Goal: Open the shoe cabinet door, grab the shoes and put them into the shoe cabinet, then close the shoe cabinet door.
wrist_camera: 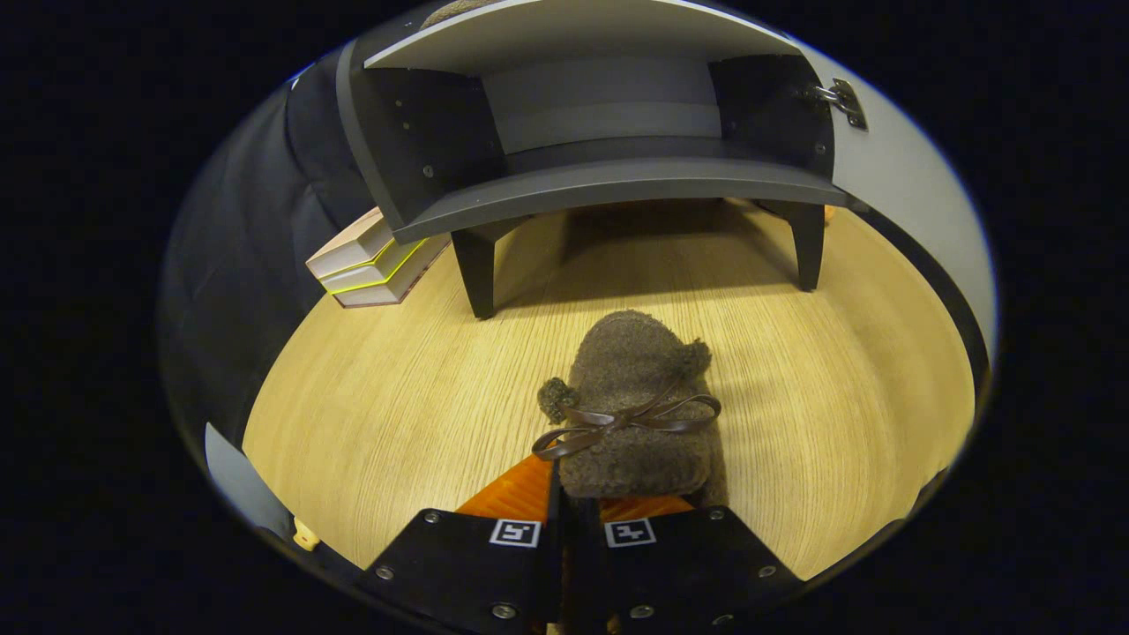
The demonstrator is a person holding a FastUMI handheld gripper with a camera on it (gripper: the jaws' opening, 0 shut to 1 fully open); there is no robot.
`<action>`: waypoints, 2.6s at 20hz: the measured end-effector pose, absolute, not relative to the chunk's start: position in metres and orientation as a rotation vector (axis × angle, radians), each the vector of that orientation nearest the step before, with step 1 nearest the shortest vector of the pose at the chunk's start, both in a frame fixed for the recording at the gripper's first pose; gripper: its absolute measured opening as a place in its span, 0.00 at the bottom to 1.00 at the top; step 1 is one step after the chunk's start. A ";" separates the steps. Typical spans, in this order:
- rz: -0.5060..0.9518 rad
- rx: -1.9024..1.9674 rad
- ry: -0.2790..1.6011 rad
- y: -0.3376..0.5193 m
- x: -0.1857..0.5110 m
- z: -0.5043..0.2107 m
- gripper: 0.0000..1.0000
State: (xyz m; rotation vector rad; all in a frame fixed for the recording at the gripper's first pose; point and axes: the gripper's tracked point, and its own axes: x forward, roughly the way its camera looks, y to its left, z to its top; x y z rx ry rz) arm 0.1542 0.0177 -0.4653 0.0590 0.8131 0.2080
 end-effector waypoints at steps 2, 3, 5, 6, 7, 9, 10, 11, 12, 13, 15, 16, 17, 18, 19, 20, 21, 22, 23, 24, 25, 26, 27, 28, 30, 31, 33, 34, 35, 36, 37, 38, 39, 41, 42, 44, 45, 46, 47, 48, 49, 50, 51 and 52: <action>0.207 0.064 0.796 0.016 0.150 -0.458 0.09; 0.203 0.069 0.791 0.013 0.145 -0.453 0.09; 0.195 0.080 0.790 0.004 0.134 -0.440 0.09; 0.192 0.090 0.789 0.001 0.127 -0.432 0.09; 0.179 0.104 0.778 -0.003 0.122 -0.422 0.09; 0.166 0.123 0.765 -0.008 0.112 -0.401 0.09; 0.164 0.125 0.749 -0.010 0.110 -0.389 0.09; 0.164 0.118 0.736 -0.011 0.108 -0.374 0.09; 0.162 0.112 0.723 -0.014 0.109 -0.364 0.09; 0.159 0.107 0.704 -0.015 0.112 -0.350 0.09; 0.150 0.109 0.664 -0.018 0.122 -0.322 0.09; 0.144 0.118 0.644 -0.019 0.128 -0.307 0.09; 0.144 0.127 0.625 -0.017 0.136 -0.294 0.09; 0.149 0.131 0.607 -0.016 0.142 -0.280 0.09; 0.153 0.133 0.588 -0.011 0.146 -0.263 0.09; 0.157 0.128 0.570 -0.010 0.152 -0.250 0.09; 0.158 0.122 0.554 -0.009 0.158 -0.238 0.09; 0.161 0.115 0.538 -0.008 0.165 -0.227 0.09; 0.157 0.114 0.524 -0.007 0.172 -0.216 0.09; 0.156 0.116 0.511 -0.006 0.178 -0.205 0.09; 0.159 0.115 0.497 -0.004 0.184 -0.194 0.09; 0.163 0.111 0.483 -0.004 0.191 -0.182 0.09; 0.165 0.101 0.464 -0.003 0.199 -0.170 0.09; 0.167 0.090 0.447 -0.004 0.207 -0.159 0.09; 0.168 0.077 0.418 -0.005 0.227 -0.137 0.09; 0.168 0.069 0.401 -0.007 0.237 -0.124 0.09; 0.166 0.037 0.368 -0.011 0.261 -0.100 0.09; 0.161 0.015 0.364 -0.014 0.274 -0.092 0.09; 0.152 -0.009 0.358 -0.015 0.283 -0.084 0.08; 0.146 -0.032 0.339 -0.017 0.296 -0.073 0.09; 0.143 -0.046 0.328 -0.018 0.309 -0.065 0.09; 0.144 -0.053 0.321 -0.018 0.321 -0.060 0.09; 0.145 -0.051 0.315 -0.017 0.331 -0.057 0.09; 0.143 -0.049 0.320 -0.017 0.354 -0.055 0.08; 0.139 -0.057 0.324 -0.018 0.364 -0.055 0.08; 0.130 -0.058 0.319 -0.021 0.385 -0.055 0.09; 0.131 -0.055 0.327 -0.020 0.396 -0.057 0.08; 0.132 -0.049 0.340 -0.020 0.405 -0.061 0.09; 0.129 -0.047 0.346 -0.020 0.416 -0.064 0.09; 0.123 -0.057 0.350 -0.023 0.425 -0.066 0.08; 0.119 -0.061 0.361 -0.022 0.433 -0.071 0.08; 0.120 -0.060 0.377 -0.021 0.440 -0.077 0.08; 0.124 -0.059 0.387 -0.019 0.447 -0.082 0.08; 0.124 -0.056 0.404 -0.019 0.450 -0.089 0.09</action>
